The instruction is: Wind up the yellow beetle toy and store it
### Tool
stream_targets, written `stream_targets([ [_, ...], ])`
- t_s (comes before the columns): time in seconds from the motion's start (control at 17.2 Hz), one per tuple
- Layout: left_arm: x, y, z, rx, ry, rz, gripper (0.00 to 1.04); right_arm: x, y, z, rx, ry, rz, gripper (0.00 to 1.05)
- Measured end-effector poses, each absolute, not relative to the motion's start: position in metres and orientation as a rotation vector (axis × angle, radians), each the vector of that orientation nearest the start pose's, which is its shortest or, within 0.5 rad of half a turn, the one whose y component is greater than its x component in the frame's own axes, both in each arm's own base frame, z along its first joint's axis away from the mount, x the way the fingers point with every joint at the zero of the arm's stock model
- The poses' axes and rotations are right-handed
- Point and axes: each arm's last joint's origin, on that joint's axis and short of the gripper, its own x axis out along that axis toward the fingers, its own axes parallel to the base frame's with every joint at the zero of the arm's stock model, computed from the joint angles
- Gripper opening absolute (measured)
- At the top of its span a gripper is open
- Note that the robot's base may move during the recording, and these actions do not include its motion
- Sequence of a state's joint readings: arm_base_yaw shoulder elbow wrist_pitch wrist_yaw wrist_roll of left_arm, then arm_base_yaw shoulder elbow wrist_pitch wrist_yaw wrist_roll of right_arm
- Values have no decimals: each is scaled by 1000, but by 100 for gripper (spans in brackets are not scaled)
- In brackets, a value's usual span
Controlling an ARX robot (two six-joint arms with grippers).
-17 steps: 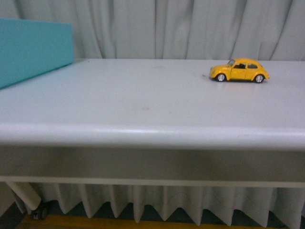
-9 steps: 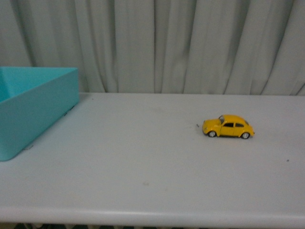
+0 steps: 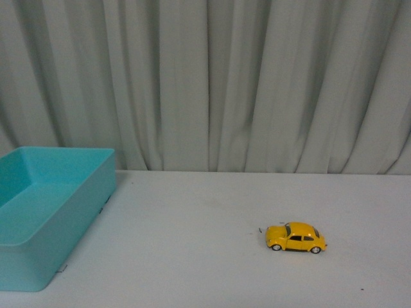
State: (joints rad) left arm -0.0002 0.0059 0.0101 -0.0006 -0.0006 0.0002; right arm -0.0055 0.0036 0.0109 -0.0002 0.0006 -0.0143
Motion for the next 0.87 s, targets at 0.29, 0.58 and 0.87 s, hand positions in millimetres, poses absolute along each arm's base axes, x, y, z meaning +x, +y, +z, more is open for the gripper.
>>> stream_targets([
  [0.29,97,0,166,0,-1,0,98,97,-1,167,-14,-4,-6,98],
  [0.58,97,0,166,0,-1,0,98,97,-1,167,-14,-4,-6,98],
  [0.87,97,0,166,0,-1,0,98,97,-1,167,-14,-4,-6,98],
])
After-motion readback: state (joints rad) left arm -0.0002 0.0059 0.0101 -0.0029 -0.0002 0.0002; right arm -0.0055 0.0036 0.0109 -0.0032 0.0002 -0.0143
